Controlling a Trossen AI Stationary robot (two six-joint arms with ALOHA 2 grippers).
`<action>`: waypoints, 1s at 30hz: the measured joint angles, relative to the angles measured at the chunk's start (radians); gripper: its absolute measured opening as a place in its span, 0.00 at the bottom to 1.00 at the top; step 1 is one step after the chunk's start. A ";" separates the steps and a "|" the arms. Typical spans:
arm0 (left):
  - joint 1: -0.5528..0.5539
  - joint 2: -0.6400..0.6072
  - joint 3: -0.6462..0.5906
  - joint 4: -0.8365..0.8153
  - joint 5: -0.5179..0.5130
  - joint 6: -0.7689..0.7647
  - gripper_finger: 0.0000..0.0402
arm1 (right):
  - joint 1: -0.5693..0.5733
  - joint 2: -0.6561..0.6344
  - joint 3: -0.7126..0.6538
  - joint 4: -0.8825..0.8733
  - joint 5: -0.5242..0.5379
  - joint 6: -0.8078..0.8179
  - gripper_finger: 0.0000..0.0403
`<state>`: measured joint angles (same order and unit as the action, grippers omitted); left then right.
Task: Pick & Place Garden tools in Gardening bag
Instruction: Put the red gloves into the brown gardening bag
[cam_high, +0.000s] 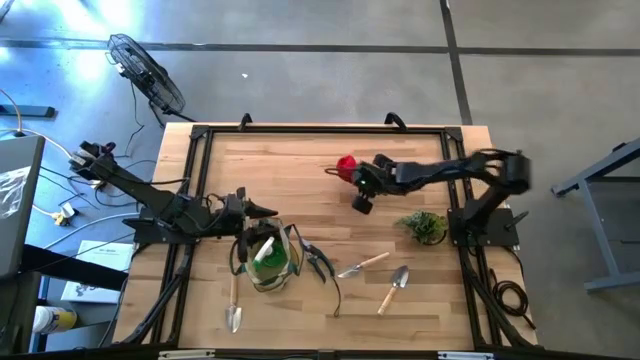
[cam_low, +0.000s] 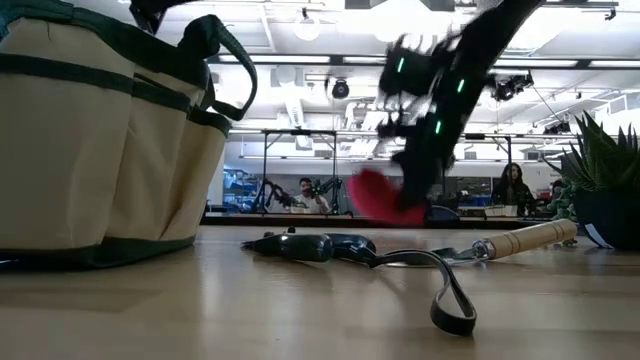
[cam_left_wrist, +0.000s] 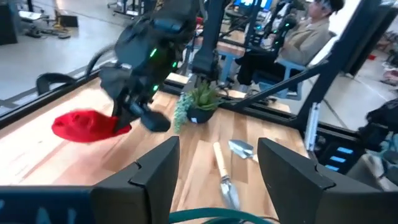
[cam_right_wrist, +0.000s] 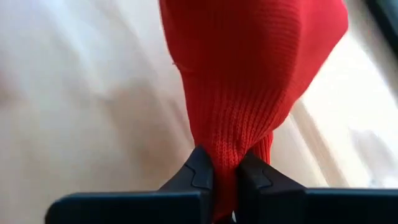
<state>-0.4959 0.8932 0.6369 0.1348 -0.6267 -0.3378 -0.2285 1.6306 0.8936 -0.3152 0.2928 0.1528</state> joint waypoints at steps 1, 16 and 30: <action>-0.009 0.000 0.000 0.013 -0.004 0.001 0.51 | 0.028 -0.040 0.001 0.001 -0.006 0.002 0.03; -0.016 0.198 0.000 0.361 -0.177 0.200 0.51 | 0.367 -0.409 0.004 0.156 -0.019 0.000 0.03; 0.091 0.336 0.000 0.613 -0.100 0.326 0.51 | 0.471 -0.396 0.004 0.323 -0.269 -0.038 0.03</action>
<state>-0.4053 1.2297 0.6373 0.7474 -0.7269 -0.0116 0.2425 1.2350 0.8978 0.0082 0.0235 0.1147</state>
